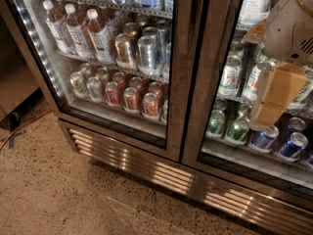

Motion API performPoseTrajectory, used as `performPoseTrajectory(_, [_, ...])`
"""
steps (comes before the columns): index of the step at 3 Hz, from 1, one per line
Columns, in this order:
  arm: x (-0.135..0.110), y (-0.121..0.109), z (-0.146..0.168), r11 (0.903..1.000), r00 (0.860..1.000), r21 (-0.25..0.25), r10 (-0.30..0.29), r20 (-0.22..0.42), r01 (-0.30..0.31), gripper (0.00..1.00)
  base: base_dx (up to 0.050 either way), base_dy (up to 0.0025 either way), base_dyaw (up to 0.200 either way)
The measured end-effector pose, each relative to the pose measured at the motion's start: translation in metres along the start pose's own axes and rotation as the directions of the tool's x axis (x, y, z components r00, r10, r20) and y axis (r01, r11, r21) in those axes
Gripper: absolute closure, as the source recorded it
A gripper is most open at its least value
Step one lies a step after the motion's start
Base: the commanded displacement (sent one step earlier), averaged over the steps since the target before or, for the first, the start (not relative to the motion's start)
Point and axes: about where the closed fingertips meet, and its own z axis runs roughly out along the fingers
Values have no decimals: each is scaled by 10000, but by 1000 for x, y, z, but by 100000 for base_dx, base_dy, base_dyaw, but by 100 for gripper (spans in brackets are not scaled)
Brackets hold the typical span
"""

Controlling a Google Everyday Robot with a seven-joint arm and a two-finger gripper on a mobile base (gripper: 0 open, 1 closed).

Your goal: Open right fridge door

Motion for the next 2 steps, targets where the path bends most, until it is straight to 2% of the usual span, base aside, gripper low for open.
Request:
performPoseTrajectory(1, [0, 0, 0, 10000, 10000, 3, -1, 2, 1, 0, 0, 0, 0])
performPoseTrajectory(2, [1, 4, 24, 9987, 10000, -519, -18, -19, 17, 0, 0, 0, 0])
